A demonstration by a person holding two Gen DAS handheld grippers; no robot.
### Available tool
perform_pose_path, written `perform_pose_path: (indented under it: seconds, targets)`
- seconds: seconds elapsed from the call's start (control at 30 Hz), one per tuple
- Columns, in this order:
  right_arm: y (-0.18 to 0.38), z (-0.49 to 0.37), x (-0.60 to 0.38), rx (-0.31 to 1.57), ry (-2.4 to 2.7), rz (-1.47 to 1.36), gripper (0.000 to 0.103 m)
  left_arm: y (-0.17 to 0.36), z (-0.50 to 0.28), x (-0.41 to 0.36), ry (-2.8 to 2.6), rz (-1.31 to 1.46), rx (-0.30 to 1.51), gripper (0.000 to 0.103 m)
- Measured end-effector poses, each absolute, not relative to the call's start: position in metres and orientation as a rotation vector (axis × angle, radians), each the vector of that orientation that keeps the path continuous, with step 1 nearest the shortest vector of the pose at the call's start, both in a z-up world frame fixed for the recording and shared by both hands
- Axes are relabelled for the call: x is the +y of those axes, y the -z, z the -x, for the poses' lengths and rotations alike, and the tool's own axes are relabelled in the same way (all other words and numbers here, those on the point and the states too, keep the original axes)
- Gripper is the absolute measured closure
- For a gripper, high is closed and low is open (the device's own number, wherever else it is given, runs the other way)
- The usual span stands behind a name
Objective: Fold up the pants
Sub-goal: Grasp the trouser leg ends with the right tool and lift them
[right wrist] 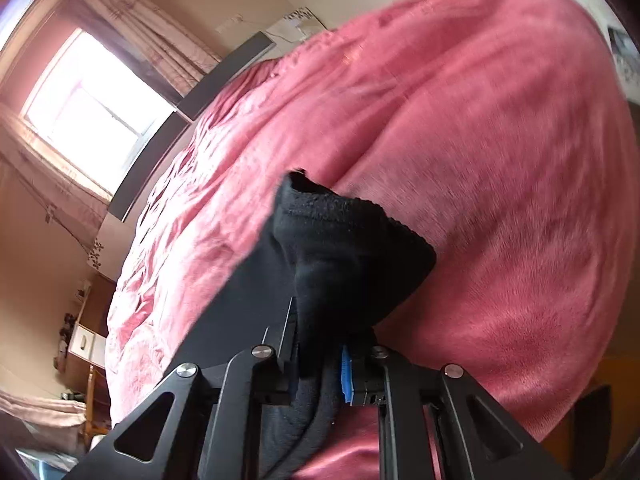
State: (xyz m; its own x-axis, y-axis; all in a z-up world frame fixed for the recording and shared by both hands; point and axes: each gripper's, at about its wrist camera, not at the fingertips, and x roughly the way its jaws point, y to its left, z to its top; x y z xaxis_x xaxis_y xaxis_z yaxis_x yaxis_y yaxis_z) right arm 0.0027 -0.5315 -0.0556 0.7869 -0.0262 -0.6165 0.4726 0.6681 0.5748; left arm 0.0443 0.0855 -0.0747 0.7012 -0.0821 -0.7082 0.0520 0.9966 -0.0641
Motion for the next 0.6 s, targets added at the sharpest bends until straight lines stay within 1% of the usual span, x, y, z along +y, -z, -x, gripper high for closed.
perform_pose_path:
  seconds: [0.23, 0.6]
  targets:
    - [-0.009, -0.012, -0.475, 0.566, 0.291, -0.612, 0.088, 0.062, -0.040, 0.106, -0.009, 0.089, 0.741, 0.031]
    - [-0.081, -0.020, -0.341, 0.489, 0.146, -0.232, 0.088, 0.052, -0.034, 0.145, -0.101, 0.191, 0.683, 0.031]
